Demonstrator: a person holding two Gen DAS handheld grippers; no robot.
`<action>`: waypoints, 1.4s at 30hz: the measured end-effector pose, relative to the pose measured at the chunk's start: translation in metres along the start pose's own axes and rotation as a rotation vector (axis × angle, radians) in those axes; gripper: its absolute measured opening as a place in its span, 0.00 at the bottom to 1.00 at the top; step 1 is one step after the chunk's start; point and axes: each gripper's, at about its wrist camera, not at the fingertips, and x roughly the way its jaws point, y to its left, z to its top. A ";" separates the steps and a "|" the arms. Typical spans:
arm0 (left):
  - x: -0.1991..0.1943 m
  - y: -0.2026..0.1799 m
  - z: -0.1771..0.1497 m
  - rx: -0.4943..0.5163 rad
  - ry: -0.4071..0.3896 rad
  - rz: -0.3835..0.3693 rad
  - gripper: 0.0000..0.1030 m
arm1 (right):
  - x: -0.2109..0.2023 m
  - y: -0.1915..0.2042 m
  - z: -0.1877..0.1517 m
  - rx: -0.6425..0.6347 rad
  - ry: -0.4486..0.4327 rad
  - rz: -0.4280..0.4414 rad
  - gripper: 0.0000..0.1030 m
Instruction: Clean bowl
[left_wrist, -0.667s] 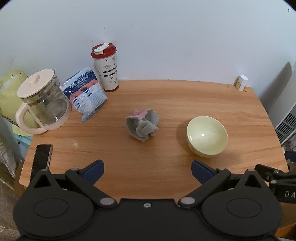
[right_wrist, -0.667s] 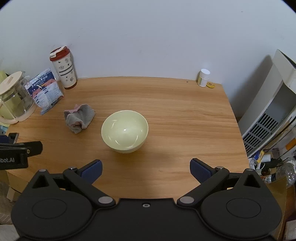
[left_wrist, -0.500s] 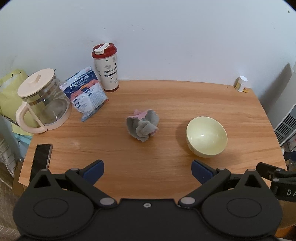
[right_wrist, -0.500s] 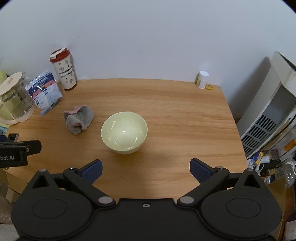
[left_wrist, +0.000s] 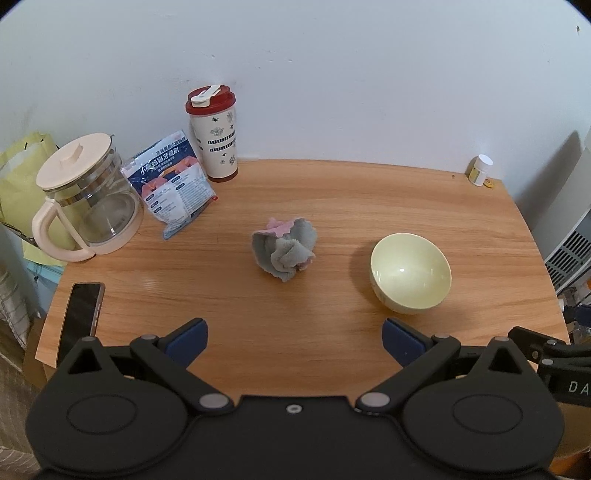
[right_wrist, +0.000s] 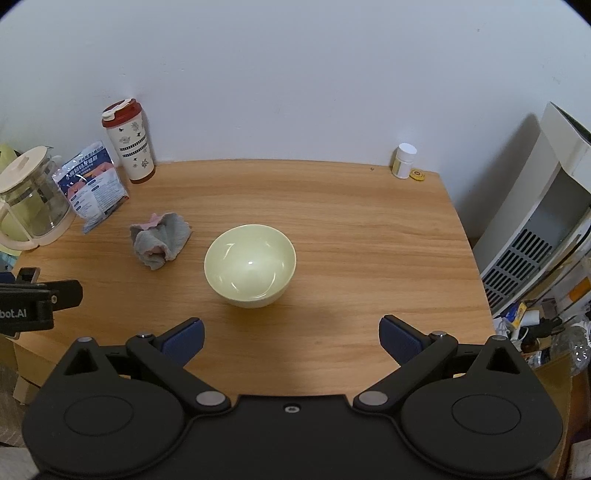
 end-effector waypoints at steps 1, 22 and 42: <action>0.000 0.001 0.001 0.000 0.003 0.000 1.00 | 0.000 0.001 0.000 -0.001 -0.001 -0.001 0.99; 0.005 0.010 0.003 -0.026 0.034 0.030 1.00 | 0.007 -0.004 0.002 -0.009 0.023 0.031 0.99; 0.013 0.009 0.006 -0.032 0.050 0.026 1.00 | 0.015 -0.007 0.003 0.002 0.046 0.019 0.99</action>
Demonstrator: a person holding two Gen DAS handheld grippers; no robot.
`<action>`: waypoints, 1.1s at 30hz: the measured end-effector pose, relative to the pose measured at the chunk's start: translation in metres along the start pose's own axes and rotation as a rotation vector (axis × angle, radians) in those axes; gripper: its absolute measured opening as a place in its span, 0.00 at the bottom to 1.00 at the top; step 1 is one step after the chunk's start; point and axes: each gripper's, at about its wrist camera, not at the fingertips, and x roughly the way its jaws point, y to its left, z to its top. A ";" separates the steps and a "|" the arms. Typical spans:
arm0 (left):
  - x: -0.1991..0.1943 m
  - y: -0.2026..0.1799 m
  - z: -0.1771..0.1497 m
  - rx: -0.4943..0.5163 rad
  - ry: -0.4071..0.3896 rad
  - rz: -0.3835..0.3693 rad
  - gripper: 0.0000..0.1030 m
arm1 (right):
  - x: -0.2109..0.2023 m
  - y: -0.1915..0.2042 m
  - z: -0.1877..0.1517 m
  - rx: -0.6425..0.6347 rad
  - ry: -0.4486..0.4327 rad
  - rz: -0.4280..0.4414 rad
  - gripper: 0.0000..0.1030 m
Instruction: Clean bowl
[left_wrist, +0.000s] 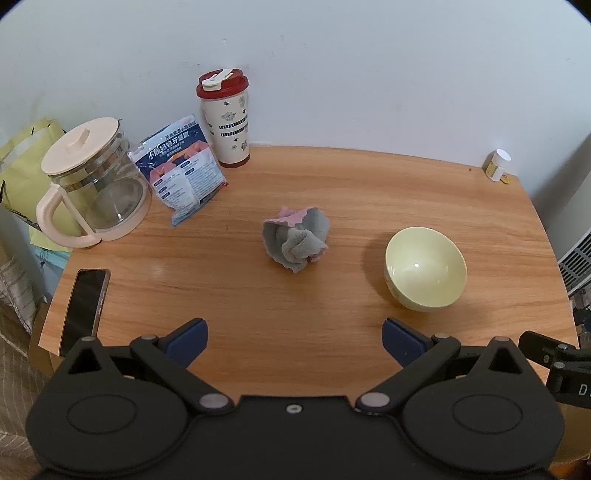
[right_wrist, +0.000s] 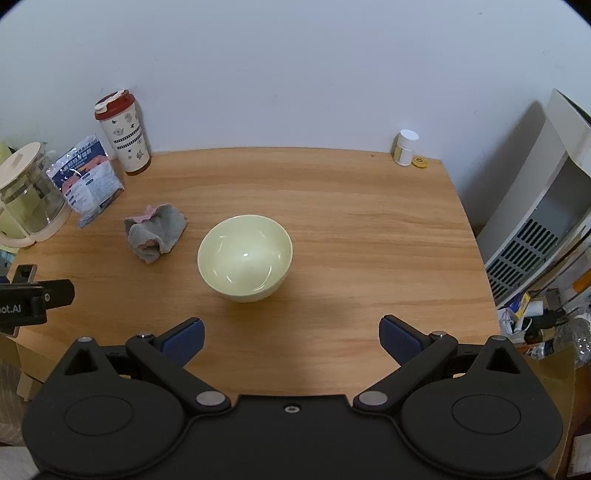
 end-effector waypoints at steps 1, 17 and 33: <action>0.000 0.000 0.001 -0.002 0.000 -0.002 1.00 | 0.000 0.001 0.001 -0.005 0.002 0.000 0.99; 0.002 -0.003 0.011 -0.027 -0.016 0.017 1.00 | 0.009 -0.002 0.009 -0.021 0.015 0.027 0.99; 0.007 -0.036 0.005 0.005 -0.272 0.083 1.00 | 0.017 -0.052 0.027 -0.123 -0.079 0.128 0.96</action>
